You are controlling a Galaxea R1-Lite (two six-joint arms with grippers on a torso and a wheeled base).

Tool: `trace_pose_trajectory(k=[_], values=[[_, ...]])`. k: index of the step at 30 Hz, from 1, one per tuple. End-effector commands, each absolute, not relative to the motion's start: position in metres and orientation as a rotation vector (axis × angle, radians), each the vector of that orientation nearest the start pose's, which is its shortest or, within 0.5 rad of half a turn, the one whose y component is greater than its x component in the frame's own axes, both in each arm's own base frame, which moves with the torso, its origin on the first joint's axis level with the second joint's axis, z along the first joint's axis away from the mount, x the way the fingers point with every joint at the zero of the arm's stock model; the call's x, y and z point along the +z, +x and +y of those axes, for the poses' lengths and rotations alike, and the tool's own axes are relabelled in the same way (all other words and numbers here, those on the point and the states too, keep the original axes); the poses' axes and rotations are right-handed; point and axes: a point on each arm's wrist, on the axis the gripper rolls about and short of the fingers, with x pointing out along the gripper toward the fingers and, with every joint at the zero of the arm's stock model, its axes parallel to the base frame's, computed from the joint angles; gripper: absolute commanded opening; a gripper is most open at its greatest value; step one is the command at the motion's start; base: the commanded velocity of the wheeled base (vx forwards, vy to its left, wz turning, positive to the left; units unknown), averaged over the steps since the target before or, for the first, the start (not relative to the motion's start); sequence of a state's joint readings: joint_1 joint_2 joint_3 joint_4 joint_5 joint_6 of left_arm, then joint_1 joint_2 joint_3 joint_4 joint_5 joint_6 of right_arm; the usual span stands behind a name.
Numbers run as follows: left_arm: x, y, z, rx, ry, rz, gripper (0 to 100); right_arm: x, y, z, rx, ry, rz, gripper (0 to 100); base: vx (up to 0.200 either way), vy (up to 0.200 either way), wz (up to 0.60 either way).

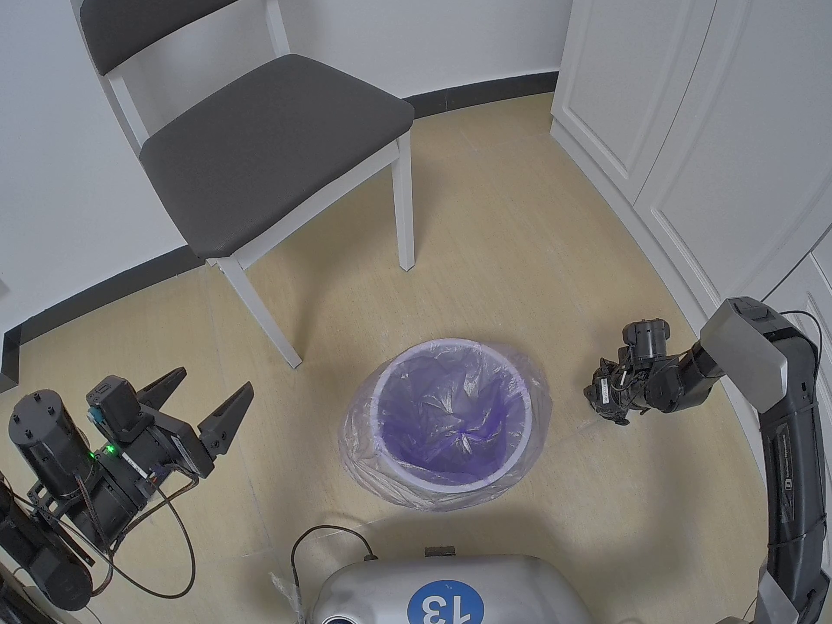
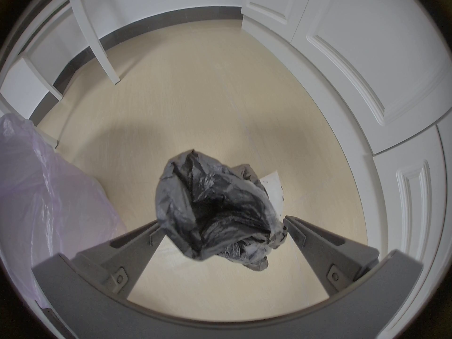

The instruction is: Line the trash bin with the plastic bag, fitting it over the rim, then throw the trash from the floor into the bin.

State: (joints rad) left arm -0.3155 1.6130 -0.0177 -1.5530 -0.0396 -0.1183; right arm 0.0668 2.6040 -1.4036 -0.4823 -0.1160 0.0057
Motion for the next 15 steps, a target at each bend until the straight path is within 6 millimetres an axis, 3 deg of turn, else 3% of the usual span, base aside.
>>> trace_pose_trajectory(k=[1,7,15], values=[[0.116,0.175,-0.058,-0.352,-0.111,0.075,100,-0.063,0.467,0.029,-0.034,-0.052,0.729,100,0.0,0.0,0.0],[0.115,0.175,-0.059,-0.352,-0.112,0.078,100,-0.063,0.466,0.029,-0.032,-0.039,0.724,100,0.0,0.0,0.0],[0.111,0.177,-0.062,-0.319,-0.155,0.103,100,-0.067,0.454,0.03,0.052,-0.014,0.57,100,0.0,0.0,0.0]])
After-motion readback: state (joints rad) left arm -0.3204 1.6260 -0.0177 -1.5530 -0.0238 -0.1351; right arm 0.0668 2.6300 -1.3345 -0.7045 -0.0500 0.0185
